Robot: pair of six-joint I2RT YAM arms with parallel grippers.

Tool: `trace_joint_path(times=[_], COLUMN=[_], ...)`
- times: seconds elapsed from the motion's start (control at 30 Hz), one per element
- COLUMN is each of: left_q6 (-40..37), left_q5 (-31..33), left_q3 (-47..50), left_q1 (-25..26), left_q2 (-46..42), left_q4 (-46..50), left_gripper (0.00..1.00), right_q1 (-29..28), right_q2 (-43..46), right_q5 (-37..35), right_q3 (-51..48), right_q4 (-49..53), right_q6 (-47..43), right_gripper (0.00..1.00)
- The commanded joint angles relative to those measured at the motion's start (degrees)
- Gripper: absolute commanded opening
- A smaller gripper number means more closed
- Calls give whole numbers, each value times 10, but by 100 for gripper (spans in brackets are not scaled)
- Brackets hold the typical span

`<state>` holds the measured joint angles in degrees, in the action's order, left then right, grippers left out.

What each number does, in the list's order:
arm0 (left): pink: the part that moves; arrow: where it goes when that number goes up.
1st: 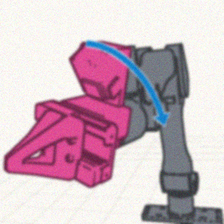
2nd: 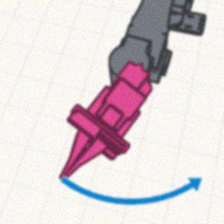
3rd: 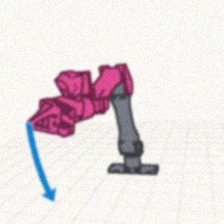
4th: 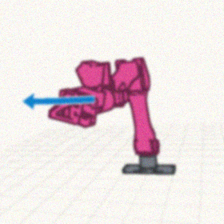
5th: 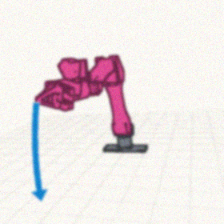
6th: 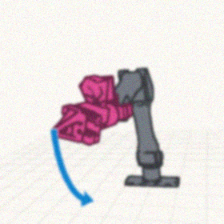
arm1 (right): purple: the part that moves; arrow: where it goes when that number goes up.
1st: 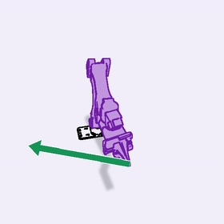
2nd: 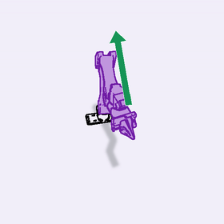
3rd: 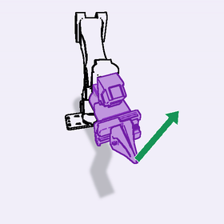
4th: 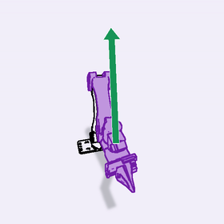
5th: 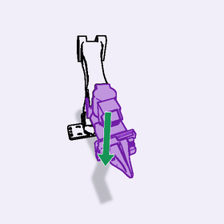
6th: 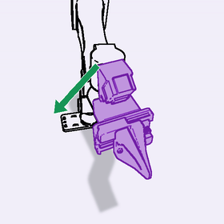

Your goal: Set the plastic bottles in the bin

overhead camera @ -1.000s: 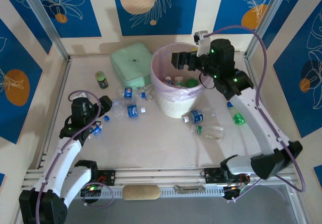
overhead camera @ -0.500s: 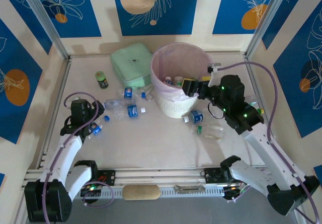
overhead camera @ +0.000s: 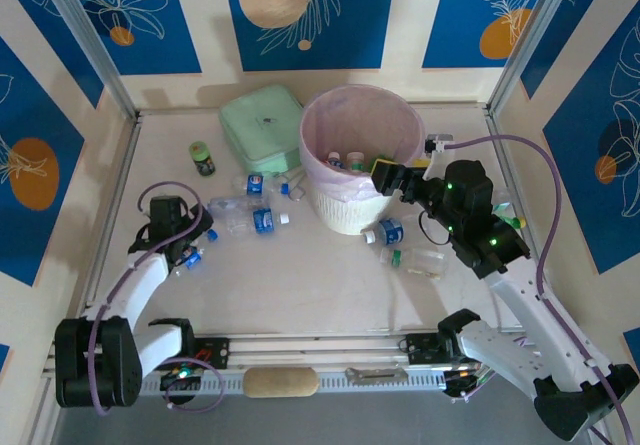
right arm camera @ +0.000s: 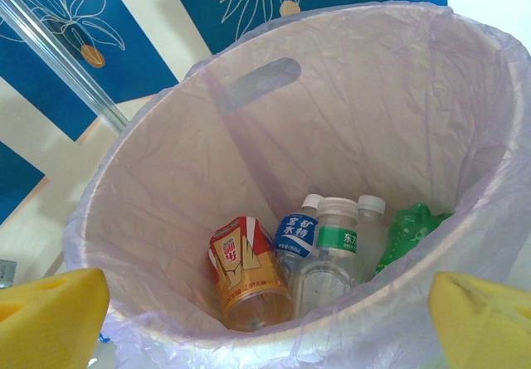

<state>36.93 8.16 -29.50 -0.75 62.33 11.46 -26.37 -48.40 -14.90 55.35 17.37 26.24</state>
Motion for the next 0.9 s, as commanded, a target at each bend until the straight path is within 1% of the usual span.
trace_joint_path(times=[0.0, 0.1, 0.3, 0.57, 0.63, 0.7, 0.8, 0.87], left_q6=[-3, 12, 29, 24, 2, -18, -21, -12], left_q5=[-44, -76, -117, -139, -120, -72, -30, -19], left_q3=[-7, -2, 6, 8, 2, -4, 0, 5], left_q1=[-7, -7, -4, 12, 16, 16, 16, 16], left_q2=[10, 4, -36, -92, -101, -104, -98, -84], left_q4=[1, 9, 59, 154, 178, 198, 184, 163], left_gripper=[100, 100, 100, 100, 100, 100, 100, 100], right_q1=[3, 3, 5, 9, 9, 10, 10, 10], right_q2=[16, 23, 31, 21, 20, 19, 18, 18], right_q5=[-16, -21, -28, -24, -22, -21, -19, -19], right_q3=[-4, -9, -19, -18, -20, -21, -21, -20], right_q4=[-11, -13, -31, -45, -46, -48, -48, -47], right_q6=[8, 11, 15, 22, 25, 27, 28, 29], right_gripper=[99, 99, 99, 99, 99, 99, 99, 99])
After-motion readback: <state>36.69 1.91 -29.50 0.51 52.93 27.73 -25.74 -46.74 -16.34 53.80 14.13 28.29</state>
